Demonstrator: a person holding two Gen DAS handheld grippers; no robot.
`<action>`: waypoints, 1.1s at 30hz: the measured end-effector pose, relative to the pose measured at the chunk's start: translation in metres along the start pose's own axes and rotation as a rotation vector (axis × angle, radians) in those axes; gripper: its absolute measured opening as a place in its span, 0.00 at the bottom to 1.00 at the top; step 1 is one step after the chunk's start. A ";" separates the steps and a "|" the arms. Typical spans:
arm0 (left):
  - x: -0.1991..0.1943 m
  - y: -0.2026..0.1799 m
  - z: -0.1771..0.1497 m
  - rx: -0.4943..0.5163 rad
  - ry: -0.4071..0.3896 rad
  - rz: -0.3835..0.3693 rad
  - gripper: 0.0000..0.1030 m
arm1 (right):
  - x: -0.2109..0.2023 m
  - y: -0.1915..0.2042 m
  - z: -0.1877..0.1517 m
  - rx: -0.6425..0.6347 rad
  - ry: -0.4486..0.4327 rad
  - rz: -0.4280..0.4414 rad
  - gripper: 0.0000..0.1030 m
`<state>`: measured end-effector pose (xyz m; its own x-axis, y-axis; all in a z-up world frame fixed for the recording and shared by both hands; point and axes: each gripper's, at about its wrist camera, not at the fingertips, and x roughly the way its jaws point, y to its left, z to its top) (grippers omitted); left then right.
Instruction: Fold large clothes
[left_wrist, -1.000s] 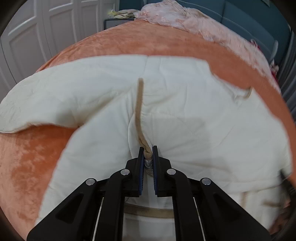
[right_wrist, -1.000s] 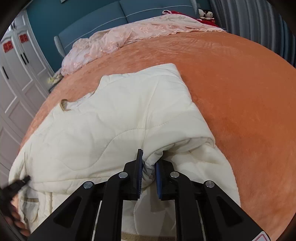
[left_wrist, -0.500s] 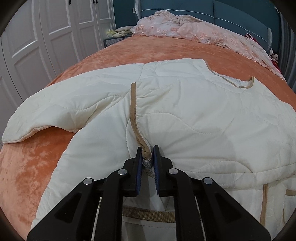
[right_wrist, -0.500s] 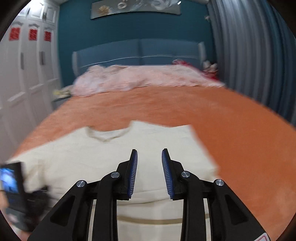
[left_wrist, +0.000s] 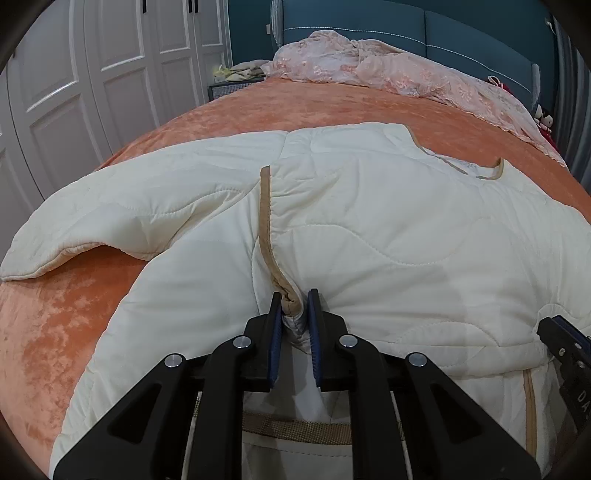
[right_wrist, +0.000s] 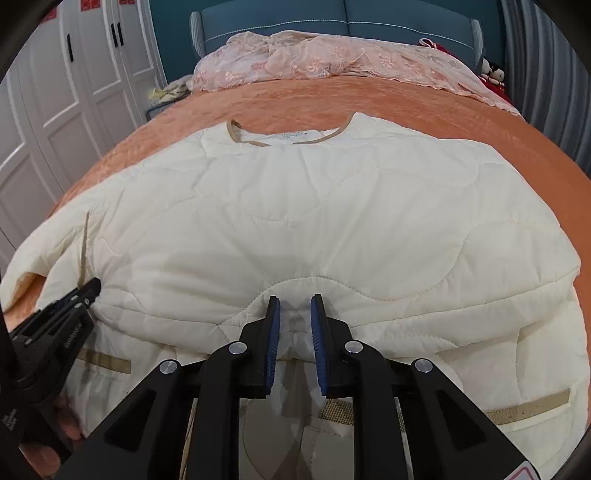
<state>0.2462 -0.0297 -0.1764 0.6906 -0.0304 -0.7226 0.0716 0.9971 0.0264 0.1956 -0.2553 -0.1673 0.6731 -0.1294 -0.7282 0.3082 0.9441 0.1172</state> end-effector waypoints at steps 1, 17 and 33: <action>0.000 0.001 0.000 -0.003 -0.002 -0.003 0.12 | -0.001 -0.001 -0.001 0.008 -0.003 0.016 0.16; -0.030 0.047 0.014 -0.114 0.067 -0.093 0.54 | -0.002 0.029 0.009 -0.081 0.027 -0.092 0.35; -0.024 0.425 -0.017 -0.834 0.119 0.128 0.92 | -0.136 0.104 -0.078 -0.126 -0.141 0.093 0.83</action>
<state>0.2480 0.3960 -0.1590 0.5740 0.0472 -0.8175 -0.5875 0.7192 -0.3709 0.0833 -0.1159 -0.1085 0.7850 -0.0731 -0.6152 0.1598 0.9833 0.0870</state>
